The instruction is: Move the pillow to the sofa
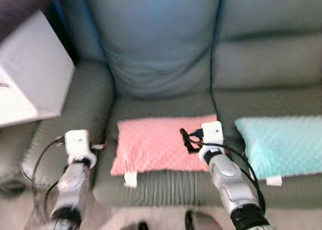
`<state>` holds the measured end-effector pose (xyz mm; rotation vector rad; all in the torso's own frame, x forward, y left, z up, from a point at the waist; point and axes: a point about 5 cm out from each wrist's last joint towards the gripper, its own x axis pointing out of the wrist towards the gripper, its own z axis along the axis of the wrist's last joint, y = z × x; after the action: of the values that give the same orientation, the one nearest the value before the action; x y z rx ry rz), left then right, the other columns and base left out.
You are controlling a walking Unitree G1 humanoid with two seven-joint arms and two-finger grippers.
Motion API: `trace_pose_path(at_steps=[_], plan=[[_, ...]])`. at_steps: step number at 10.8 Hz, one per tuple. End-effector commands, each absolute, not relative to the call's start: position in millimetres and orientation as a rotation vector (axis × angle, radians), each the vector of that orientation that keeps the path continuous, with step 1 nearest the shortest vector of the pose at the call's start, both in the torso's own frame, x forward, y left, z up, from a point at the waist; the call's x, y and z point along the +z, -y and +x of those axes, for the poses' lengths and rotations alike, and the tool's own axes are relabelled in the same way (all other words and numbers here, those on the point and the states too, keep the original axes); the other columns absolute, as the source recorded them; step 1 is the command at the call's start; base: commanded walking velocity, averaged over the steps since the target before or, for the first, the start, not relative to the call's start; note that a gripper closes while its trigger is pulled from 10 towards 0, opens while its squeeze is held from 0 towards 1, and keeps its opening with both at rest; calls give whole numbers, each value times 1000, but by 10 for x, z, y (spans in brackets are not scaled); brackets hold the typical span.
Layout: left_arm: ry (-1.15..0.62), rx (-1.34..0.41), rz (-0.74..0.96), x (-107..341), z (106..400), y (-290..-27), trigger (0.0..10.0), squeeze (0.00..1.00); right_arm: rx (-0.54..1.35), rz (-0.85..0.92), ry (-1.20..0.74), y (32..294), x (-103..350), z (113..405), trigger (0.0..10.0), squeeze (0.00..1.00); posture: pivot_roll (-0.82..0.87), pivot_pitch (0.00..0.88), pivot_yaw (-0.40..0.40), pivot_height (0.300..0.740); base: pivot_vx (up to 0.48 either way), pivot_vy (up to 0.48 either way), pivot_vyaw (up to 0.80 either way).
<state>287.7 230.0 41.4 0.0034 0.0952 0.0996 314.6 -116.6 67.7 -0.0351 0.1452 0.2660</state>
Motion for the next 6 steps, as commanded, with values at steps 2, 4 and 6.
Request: trace_pose_path(at_steps=[2,4,6], plan=[[-127,169,25,339,2559,-2502,10000,1000,318,-28,-104,1097,748,3164,10000,1000,-226,2,116,740,0,0,0],[-122,171,77,322,2363,-2468,10000,1000,372,-38,-79,1040,847,3281,10000,1000,-177,0,78,740,0,0,0],[-136,99,77,422,2301,-2351,10000,1000,401,-45,-46,1036,938,3324,10000,1000,-164,0,61,740,0,0,0]])
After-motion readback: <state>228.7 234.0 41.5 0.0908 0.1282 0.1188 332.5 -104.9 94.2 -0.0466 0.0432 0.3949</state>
